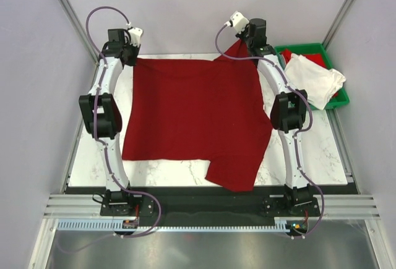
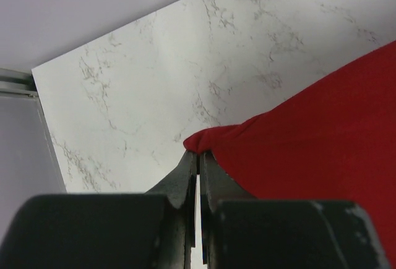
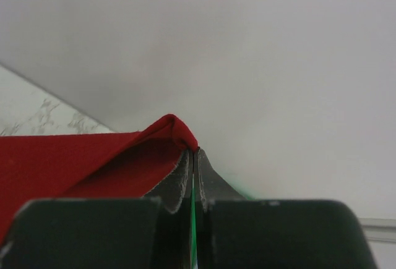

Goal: Fold and stack the t-shirts
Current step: Flatten the tshirt out, then fold the tshirt

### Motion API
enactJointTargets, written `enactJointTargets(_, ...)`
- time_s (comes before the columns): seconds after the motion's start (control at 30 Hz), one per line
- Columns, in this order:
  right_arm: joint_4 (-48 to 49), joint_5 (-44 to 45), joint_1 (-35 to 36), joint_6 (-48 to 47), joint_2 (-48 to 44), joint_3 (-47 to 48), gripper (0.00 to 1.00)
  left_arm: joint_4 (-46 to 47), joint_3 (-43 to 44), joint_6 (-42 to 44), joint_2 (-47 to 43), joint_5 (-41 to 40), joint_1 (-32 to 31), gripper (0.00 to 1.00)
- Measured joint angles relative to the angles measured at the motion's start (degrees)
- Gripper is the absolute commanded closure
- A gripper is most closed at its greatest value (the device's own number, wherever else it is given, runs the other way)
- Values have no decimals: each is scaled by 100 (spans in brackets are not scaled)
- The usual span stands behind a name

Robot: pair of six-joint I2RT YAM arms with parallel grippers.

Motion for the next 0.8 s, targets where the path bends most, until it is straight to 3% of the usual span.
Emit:
enactJointTargets(0.27,483,2,-63,20,398,389,100,26,382,-39,369,-162,-55,98)
enactJointTargets(0.43,551,-114,-68,179,136,-125,100,48,367,-44,343,-267,-92,98)
enactJointTargets(0.8,-793,-719,136,758,-2223,-2487,100,63,-988,-39,-1123,282,-96,98)
